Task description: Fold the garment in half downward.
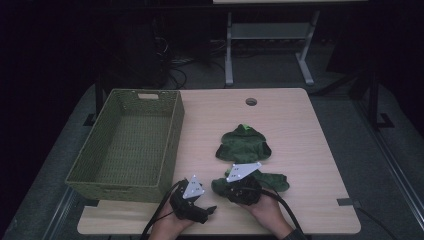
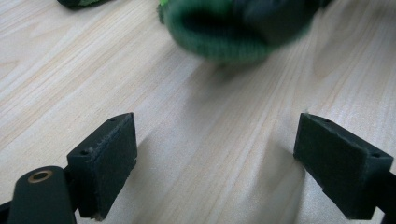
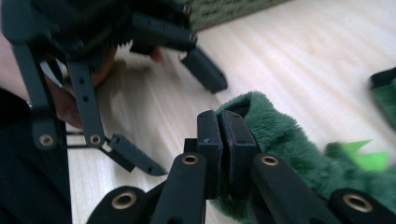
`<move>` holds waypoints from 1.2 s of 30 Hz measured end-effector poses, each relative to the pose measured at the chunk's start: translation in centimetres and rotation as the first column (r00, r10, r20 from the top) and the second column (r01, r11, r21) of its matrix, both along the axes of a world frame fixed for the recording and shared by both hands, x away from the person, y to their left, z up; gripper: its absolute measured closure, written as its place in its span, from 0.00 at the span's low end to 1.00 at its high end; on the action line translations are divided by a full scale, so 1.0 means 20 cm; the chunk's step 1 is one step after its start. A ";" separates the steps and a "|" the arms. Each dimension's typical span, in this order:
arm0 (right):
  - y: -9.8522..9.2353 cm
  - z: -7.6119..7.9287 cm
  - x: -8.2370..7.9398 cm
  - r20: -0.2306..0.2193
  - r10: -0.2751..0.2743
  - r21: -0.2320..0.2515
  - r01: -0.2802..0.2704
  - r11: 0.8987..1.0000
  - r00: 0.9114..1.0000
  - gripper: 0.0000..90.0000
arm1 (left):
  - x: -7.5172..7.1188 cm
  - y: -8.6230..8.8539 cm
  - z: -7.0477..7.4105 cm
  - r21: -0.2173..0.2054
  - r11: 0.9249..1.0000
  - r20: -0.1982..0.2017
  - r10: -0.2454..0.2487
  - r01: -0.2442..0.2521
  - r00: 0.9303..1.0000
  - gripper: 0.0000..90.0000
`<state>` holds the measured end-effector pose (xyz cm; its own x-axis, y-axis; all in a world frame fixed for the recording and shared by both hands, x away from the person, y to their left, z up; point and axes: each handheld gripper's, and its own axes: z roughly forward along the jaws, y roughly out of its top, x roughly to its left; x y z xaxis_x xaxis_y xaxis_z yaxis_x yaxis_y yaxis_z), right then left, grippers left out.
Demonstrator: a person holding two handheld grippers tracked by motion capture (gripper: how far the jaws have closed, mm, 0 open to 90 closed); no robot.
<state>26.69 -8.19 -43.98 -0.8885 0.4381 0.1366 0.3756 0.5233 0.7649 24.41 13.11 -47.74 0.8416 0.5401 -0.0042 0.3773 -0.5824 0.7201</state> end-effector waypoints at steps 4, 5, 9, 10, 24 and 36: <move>-0.05 0.05 0.02 0.011 -0.016 0.050 0.016 0.999 1.000 0.96 | 0.00 0.00 0.00 0.001 1.000 0.001 -0.002 0.002 1.000 0.14; -0.06 0.06 0.02 0.012 -0.021 0.059 0.020 0.998 1.000 0.96 | 0.00 0.00 0.00 0.001 1.000 0.000 -0.002 0.002 1.000 0.14; -0.12 0.11 0.04 0.031 -0.047 0.082 0.044 0.996 0.998 0.96 | 0.00 0.00 0.00 0.001 1.000 0.000 -0.002 0.002 1.000 0.14; -0.13 0.12 0.05 0.037 -0.050 0.086 0.047 0.995 0.998 0.96 | 0.00 0.00 0.00 0.001 1.000 -0.001 -0.002 0.002 1.000 0.14; -0.37 0.10 0.08 0.020 -0.181 0.096 0.178 0.979 0.983 0.94 | 0.00 0.00 0.00 0.003 1.000 0.003 -0.003 0.003 1.000 0.14; -0.53 0.00 0.10 -0.002 -0.315 -0.039 0.315 0.948 0.949 0.86 | 0.00 0.00 0.00 0.006 1.000 -0.002 -0.005 0.005 1.000 0.14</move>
